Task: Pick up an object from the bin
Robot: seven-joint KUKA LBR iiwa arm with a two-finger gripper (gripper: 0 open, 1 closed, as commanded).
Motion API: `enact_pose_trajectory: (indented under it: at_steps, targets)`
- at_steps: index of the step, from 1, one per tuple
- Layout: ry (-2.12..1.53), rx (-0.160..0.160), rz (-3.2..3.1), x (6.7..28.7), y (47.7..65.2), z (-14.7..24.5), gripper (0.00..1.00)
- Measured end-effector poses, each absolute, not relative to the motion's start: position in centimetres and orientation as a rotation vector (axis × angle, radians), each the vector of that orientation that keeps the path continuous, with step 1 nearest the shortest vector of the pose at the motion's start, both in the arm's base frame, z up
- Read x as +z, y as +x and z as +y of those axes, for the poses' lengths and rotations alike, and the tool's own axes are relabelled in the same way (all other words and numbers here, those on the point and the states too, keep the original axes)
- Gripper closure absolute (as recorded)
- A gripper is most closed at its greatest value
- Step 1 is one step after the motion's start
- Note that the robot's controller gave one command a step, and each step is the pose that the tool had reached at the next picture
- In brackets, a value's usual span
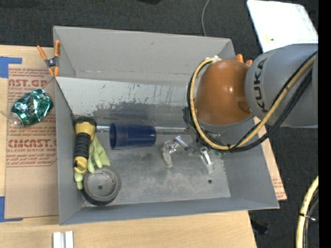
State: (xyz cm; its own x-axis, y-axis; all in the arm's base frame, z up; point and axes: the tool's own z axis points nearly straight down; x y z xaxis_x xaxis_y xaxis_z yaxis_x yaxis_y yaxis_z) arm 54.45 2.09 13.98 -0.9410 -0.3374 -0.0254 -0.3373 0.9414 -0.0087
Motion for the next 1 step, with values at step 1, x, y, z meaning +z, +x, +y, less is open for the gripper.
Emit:
enact_pose_trajectory:
  at_steps: [1]
  targets:
    - [-0.506, -0.003, 3.079, 13.32, 54.82, 1.26, 0.0]
